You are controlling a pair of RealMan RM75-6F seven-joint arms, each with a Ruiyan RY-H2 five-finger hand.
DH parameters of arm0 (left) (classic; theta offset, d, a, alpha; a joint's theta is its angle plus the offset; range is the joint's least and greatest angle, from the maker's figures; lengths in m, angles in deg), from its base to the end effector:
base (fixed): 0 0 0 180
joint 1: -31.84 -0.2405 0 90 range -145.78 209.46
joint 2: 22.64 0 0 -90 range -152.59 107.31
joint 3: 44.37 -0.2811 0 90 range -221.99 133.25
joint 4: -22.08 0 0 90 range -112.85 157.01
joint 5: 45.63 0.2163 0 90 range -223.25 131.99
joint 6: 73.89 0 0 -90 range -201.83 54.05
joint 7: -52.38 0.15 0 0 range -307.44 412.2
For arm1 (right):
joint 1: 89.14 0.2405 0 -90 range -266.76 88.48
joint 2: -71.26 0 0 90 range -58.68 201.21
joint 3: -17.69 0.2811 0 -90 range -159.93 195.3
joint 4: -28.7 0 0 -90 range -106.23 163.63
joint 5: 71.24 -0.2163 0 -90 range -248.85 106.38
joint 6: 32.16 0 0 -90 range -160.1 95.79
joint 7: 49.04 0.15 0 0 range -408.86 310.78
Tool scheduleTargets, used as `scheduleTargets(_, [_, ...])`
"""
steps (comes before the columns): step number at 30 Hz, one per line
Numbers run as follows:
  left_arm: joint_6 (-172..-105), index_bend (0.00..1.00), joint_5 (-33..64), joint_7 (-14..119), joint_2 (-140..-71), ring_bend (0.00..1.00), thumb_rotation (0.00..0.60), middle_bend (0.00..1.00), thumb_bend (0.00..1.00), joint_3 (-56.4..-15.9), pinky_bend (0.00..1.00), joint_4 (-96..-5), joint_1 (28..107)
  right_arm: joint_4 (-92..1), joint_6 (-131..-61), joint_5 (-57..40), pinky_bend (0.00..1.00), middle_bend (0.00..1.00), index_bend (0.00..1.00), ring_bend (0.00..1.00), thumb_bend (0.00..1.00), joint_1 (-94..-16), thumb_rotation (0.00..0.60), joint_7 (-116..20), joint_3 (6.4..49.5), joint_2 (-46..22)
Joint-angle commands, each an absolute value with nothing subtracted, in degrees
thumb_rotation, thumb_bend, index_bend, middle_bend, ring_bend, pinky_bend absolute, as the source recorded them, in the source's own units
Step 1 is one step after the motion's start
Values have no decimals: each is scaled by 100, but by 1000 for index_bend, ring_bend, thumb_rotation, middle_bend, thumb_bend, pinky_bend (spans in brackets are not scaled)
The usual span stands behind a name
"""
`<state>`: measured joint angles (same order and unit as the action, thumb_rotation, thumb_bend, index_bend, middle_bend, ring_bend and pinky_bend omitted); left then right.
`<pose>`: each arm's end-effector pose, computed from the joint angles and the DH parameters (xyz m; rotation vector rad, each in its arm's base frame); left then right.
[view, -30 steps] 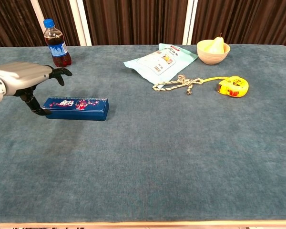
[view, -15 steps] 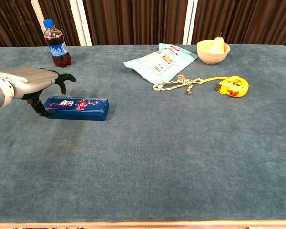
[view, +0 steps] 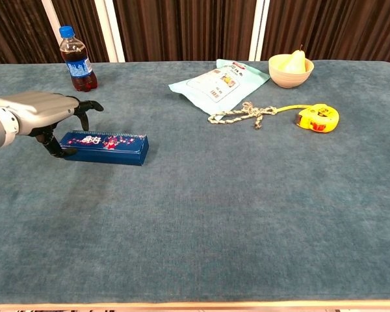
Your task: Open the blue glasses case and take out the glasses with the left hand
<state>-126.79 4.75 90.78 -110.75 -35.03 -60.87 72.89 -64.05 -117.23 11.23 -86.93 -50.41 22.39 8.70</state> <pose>-0.2130 0.3696 -0.0226 -1.8476 -0.8642 -0.5698 -0.3504 -0.1801 0.1814 1.3017 -0.8988 0.8329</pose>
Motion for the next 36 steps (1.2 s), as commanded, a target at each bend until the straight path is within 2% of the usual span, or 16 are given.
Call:
scheduleTargets(1, [-12689,46,472,9055,-11074,0,600,291,396,-3513,45,-6088,7304,-6405,-11722,1122,209,0,0,0,153,-8692,600,-5046,2241,870])
scheduleTargets(15, [-12763,117,472,8911,-11107,0,600,339,537,-3583,54,-6072,7364,-6413,-11721,1100,209,0,0,0,157,-8696,600,-5050,2247,874])
scheduleTargets(24, [-12852,120,483,8814,-11128,0,600,309,544,-3562,62,-6002,7397,-6435,-11707,1076,209,0,0,0,159,-8697,600,-5053,2251,879])
scheduleTargets(31, [-12896,120,443,8906,-11574,0,600,284,540,-3421,62,-5178,7621,-6439,-11721,1094,209,0,0,0,159,-8697,600,-5077,2248,875])
scheduleTargets(36, [-13052,120,371,8889,-12054,0,600,269,538,-3098,62,-4554,7872,-6457,-11763,1103,209,0,0,0,159,-8718,600,-5088,2247,878])
